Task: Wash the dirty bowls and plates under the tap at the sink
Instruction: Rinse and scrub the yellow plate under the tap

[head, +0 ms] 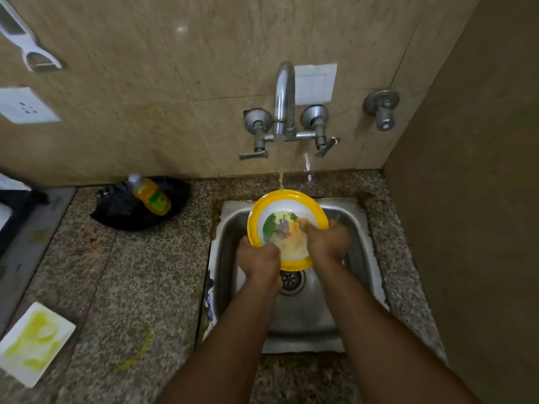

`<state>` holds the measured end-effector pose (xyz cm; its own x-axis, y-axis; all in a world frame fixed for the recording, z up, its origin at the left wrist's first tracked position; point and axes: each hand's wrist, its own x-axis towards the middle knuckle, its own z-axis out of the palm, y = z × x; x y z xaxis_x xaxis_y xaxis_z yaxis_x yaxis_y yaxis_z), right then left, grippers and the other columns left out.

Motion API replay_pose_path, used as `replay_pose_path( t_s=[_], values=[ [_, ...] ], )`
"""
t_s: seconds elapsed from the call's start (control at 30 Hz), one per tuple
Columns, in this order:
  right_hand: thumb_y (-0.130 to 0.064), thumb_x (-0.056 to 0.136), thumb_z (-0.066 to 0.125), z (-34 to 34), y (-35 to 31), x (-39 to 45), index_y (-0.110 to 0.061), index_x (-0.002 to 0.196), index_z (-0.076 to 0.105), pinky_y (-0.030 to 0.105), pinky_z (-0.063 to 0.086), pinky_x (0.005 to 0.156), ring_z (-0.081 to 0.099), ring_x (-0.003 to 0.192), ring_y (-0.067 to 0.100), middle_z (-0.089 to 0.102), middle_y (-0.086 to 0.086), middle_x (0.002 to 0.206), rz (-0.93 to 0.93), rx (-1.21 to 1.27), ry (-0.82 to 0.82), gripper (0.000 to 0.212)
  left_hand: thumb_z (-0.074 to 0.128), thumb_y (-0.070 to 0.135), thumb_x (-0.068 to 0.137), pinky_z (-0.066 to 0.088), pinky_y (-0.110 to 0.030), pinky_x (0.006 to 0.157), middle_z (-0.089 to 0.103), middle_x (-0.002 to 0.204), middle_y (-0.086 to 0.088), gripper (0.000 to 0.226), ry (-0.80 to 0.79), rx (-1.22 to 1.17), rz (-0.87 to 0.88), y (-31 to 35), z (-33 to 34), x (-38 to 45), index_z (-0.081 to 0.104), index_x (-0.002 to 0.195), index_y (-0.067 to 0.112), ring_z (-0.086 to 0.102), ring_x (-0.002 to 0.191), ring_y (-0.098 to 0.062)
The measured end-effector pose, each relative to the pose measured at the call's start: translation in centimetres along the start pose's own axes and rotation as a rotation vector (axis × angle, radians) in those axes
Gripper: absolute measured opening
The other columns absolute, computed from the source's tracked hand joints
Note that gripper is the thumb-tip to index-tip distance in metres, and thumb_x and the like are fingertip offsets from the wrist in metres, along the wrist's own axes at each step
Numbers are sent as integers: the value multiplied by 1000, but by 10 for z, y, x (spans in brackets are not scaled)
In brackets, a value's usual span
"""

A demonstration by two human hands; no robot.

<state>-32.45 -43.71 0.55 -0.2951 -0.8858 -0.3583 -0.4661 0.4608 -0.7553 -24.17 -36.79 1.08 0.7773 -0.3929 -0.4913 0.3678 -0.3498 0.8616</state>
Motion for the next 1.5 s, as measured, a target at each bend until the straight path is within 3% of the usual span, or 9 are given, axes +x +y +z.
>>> replay_pose_path(
  t_s=[0.23,0.43,0.57,0.77,1.0,1.13,1.23,1.37,1.5],
  values=[
    [-8,63,81,7,7,-26,-17,117,60,36,58,83,70,100,31,71,9,109,26,62,-92,58,79,4,83,54,-39,76,70,99,-12,31,85,-64,-121,13,7,20,71,113,2,67,91,-26],
    [-40,80,80,15,-14,-2,-7,117,70,43,56,90,66,114,38,71,17,120,70,-40,-61,50,62,9,94,48,-34,81,71,117,-16,30,174,-88,-72,3,13,25,69,122,3,67,112,-39],
    [-21,81,77,21,-31,6,-12,123,65,37,54,87,67,113,34,70,13,123,24,12,-181,44,65,-4,91,50,-40,82,69,121,-23,30,128,-126,-61,21,21,30,68,121,-4,66,112,-41],
    [-14,72,79,34,-25,-8,-12,111,69,38,57,84,70,107,33,73,12,113,56,115,-103,41,70,9,91,53,-19,62,64,86,-3,9,126,-76,-138,25,12,53,61,92,7,61,64,-14],
    [-26,68,77,38,-34,-16,-18,122,61,41,57,93,67,111,35,70,11,120,67,141,-173,57,73,23,73,59,-52,89,74,111,-20,45,337,-123,2,25,23,40,73,115,6,69,102,-40],
    [-22,67,70,37,-17,-22,-16,116,67,45,58,90,69,107,37,73,13,113,143,174,-109,49,62,4,86,59,-45,89,68,101,-9,28,98,-87,-54,16,23,44,70,112,6,67,94,-27],
    [-41,82,73,17,-19,6,-7,111,74,44,59,89,70,107,37,74,17,113,168,55,-130,45,73,14,59,63,-51,81,75,93,-12,22,-2,-13,-57,-2,18,52,72,82,12,74,87,-32],
    [-16,73,72,-11,-22,27,-19,108,73,53,59,89,70,94,32,75,13,106,48,128,-340,36,78,81,49,63,-46,81,77,101,-13,91,2,214,-53,-7,14,65,74,102,6,74,90,-32],
    [-12,72,64,-27,-23,20,-21,121,70,53,59,86,68,98,36,74,11,109,-108,39,-240,50,57,61,96,49,-35,75,74,105,-17,58,-94,543,373,10,19,62,68,114,7,70,98,-39]
  ],
)
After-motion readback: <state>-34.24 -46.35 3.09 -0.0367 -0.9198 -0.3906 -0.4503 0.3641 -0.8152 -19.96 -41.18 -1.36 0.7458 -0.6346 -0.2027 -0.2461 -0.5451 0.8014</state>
